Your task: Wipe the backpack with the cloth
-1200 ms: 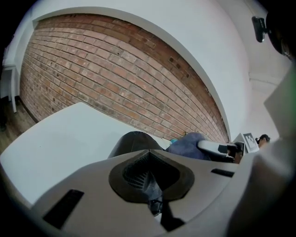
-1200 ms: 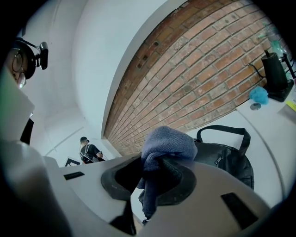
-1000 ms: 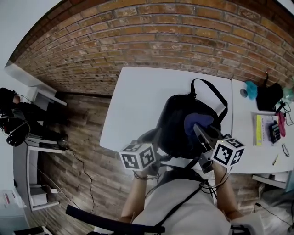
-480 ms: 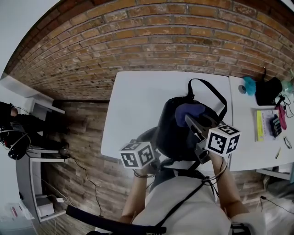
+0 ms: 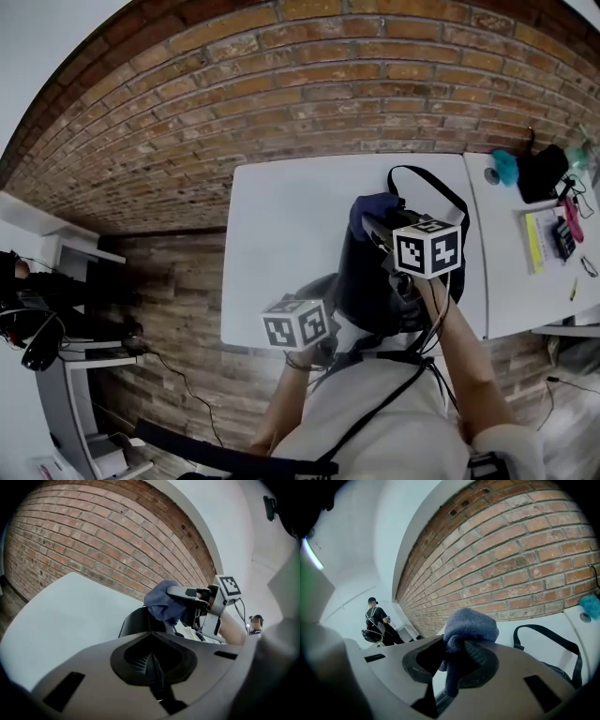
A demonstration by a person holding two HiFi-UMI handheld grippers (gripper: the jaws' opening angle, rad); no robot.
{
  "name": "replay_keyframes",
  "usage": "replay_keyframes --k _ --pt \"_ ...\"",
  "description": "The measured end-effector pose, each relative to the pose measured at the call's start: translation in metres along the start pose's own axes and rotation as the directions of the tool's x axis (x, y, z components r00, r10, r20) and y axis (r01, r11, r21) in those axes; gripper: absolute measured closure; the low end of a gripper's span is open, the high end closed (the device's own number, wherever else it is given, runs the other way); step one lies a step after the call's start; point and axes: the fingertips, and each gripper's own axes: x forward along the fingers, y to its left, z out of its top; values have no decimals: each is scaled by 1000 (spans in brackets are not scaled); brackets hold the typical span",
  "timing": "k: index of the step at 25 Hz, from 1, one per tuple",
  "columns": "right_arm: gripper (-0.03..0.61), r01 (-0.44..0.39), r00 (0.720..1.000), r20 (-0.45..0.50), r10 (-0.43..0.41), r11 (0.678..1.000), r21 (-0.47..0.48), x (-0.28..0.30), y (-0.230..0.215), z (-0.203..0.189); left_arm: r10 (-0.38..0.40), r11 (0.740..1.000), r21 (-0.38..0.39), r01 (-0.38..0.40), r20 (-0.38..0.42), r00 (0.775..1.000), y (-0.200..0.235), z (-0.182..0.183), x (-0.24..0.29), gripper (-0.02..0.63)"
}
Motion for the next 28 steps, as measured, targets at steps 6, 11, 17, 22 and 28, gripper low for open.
replay_keyframes --k 6,11,17,22,28 --pt "505 97 989 -102 -103 993 -62 41 -6 -14 -50 999 -4 50 -57 997 12 -10 3 610" --pt "505 170 957 -214 -194 977 -127 59 -17 -36 -69 998 -4 69 -74 995 18 -14 8 609" --pt "505 200 929 -284 -236 968 -149 64 -25 -49 -81 997 1 82 -88 993 8 -12 8 609" --pt "505 218 911 -317 -262 961 -168 63 -29 -56 -74 997 5 75 -115 991 5 -15 11 610" --pt "505 206 911 -325 -253 963 -173 57 -25 -61 -61 998 -8 60 -99 993 6 -18 6 609"
